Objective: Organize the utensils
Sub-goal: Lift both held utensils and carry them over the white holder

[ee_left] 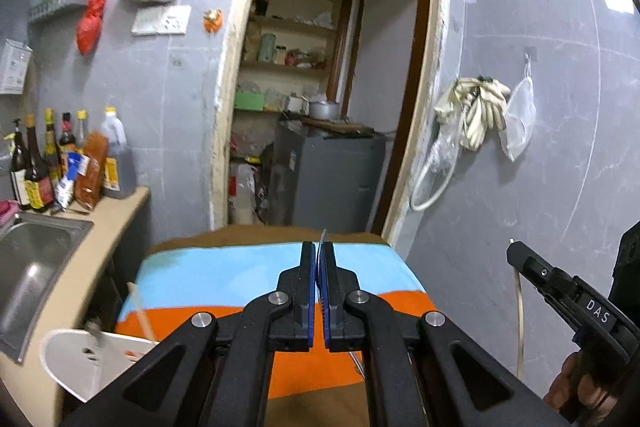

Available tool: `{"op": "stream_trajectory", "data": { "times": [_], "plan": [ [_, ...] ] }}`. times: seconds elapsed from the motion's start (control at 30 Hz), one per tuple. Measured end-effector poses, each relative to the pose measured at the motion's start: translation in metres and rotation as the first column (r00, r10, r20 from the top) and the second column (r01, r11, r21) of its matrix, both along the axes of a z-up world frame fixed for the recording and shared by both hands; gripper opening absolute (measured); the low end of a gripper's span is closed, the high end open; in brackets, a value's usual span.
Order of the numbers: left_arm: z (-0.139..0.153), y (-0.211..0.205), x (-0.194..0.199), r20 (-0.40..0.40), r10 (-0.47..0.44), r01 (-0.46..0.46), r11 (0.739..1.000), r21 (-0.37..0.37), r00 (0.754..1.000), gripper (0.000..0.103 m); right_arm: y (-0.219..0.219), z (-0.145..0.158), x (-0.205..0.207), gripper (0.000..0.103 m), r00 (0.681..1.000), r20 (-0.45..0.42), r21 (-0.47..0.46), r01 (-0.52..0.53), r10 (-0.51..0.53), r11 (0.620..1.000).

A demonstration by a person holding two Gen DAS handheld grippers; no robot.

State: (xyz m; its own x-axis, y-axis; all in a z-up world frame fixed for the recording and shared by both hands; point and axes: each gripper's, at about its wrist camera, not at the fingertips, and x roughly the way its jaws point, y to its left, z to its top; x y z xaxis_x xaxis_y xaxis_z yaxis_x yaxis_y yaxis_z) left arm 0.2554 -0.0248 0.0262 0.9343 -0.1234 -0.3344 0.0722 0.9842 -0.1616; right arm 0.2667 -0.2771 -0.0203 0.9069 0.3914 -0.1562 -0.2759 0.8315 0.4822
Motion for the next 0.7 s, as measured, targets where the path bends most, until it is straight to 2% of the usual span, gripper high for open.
{"op": "stream_trajectory", "data": {
  "times": [0.13,0.37,0.57,0.7],
  "plan": [
    [0.013,0.025,-0.012,0.028,0.041,-0.041,0.999,0.006,0.999,0.003,0.036,0.015,0.005,0.004,0.998,0.066,0.016,-0.026,0.024,1.0],
    [0.033,0.086,-0.028,0.055,0.147,-0.148,0.989,0.006,0.988,0.003,0.112,0.033,0.024,0.004,0.987,0.114,0.004,-0.117,0.116,0.993],
    [0.045,0.142,-0.044,0.116,0.277,-0.283,0.958,0.037,0.954,0.003,0.169,0.04,0.036,0.004,0.966,0.187,0.015,-0.183,0.177,0.983],
    [0.042,0.174,-0.045,0.135,0.367,-0.377,0.924,0.061,0.921,0.003,0.201,0.039,0.04,0.004,0.966,0.216,0.02,-0.151,0.143,0.988]
  ]
}}
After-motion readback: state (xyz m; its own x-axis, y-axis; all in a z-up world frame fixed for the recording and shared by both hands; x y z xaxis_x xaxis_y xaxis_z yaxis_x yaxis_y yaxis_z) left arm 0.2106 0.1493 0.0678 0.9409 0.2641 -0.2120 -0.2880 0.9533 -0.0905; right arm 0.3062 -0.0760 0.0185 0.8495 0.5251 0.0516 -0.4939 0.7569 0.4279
